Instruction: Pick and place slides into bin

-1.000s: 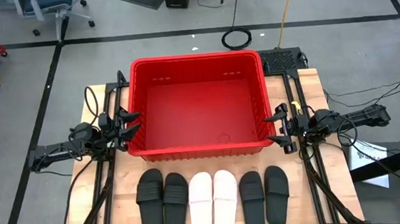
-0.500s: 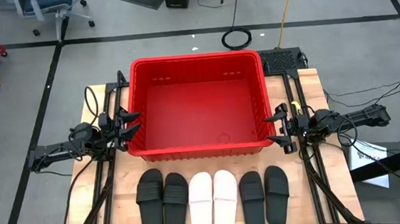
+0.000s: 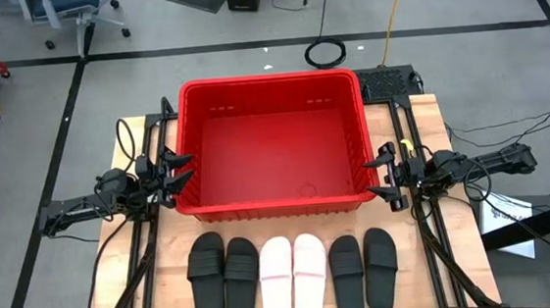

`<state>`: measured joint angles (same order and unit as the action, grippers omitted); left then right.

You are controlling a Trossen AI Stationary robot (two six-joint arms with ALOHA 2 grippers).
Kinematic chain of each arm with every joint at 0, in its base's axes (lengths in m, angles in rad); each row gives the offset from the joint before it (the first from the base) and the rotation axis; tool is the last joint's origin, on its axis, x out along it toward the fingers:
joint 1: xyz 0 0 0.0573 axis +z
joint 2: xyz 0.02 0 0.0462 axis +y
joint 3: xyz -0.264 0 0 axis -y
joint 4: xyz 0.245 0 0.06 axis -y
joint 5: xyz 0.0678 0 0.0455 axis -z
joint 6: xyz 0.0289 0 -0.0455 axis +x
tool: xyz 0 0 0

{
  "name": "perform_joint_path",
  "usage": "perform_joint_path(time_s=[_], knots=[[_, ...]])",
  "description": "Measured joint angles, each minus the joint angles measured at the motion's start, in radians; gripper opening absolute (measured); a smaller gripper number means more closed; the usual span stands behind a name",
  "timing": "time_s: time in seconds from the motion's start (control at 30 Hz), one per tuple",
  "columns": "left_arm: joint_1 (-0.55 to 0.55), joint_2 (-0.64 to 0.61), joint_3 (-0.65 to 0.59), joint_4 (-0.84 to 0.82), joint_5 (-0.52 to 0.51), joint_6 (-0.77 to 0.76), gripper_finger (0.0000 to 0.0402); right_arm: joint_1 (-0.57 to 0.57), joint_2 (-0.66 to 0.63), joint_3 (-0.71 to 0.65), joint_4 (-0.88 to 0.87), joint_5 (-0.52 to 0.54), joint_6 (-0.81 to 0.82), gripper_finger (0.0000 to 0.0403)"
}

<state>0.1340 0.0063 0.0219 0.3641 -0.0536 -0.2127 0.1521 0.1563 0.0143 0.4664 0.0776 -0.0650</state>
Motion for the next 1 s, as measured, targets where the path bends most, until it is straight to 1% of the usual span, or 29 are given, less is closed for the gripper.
perform_joint_path(time_s=[0.17,0.4,0.53,0.77,0.83,1.0], knots=[[0.000,0.000,0.000,0.000,0.000,0.000,0.0241,0.000,0.000,0.000,0.000,0.000,0.025,0.0281],[0.000,0.000,0.000,0.000,0.000,0.000,0.0241,0.000,-0.001,0.000,0.017,0.001,0.283,0.0281],[0.000,0.000,0.000,0.004,-0.001,-0.001,0.0241,0.000,0.000,0.000,0.060,0.000,0.393,0.0281],[0.000,0.000,0.000,0.036,-0.002,-0.018,0.0241,0.000,0.001,0.000,0.199,-0.001,0.495,0.0281],[0.000,0.000,-0.001,0.063,-0.001,-0.058,0.0241,0.000,0.000,0.000,0.239,0.000,0.514,0.0281],[0.000,0.000,-0.001,0.140,-0.010,-0.278,0.0241,0.000,0.000,0.000,0.331,0.000,0.528,0.0281]])
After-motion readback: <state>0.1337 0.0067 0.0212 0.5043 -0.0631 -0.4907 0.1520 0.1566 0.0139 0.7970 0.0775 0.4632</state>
